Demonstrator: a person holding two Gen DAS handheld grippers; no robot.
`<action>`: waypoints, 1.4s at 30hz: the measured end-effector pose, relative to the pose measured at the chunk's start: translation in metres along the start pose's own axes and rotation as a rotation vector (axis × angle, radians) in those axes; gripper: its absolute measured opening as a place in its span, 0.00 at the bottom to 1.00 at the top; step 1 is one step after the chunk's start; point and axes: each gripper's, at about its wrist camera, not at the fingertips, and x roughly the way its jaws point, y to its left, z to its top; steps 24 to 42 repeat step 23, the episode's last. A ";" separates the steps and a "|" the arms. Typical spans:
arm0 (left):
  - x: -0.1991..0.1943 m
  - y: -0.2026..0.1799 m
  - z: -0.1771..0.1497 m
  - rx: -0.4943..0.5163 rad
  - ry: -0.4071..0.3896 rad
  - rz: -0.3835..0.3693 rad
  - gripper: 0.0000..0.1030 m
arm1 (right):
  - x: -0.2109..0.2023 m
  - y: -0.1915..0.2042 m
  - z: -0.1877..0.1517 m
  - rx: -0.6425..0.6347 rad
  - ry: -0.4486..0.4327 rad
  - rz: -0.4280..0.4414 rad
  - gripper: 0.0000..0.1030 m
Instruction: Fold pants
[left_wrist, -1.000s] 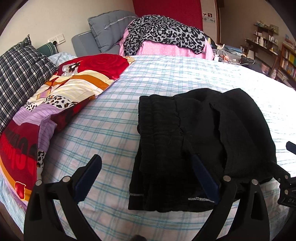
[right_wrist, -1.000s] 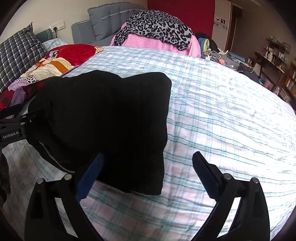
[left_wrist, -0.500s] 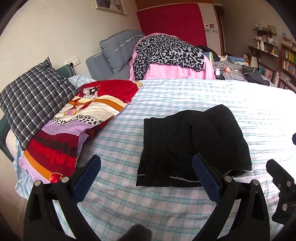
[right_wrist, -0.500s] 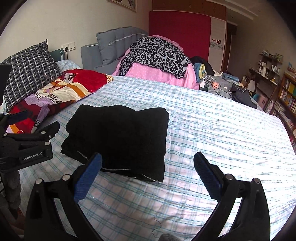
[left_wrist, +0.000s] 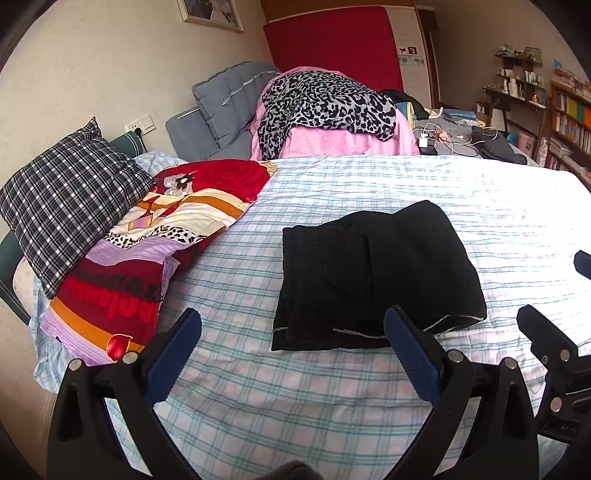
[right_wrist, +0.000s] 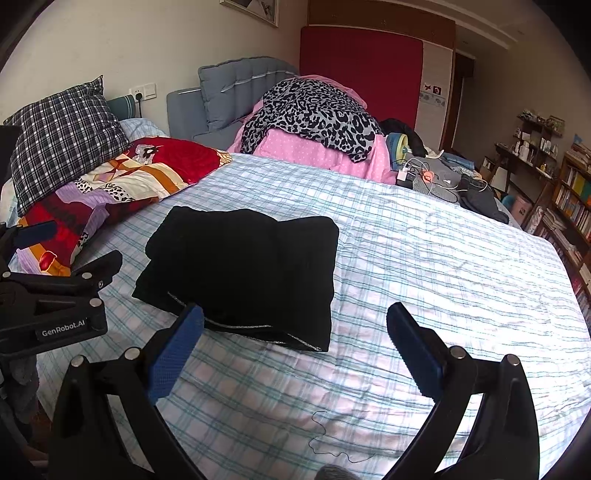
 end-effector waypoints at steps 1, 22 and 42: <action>0.000 0.000 -0.001 -0.001 0.000 0.000 0.95 | 0.000 0.000 -0.001 0.000 0.002 -0.003 0.98; 0.011 -0.001 -0.008 -0.021 0.044 -0.036 0.95 | 0.010 -0.007 -0.005 0.030 0.038 -0.009 0.98; 0.012 -0.001 -0.008 -0.025 0.051 -0.036 0.95 | 0.011 -0.008 -0.005 0.036 0.042 -0.007 0.98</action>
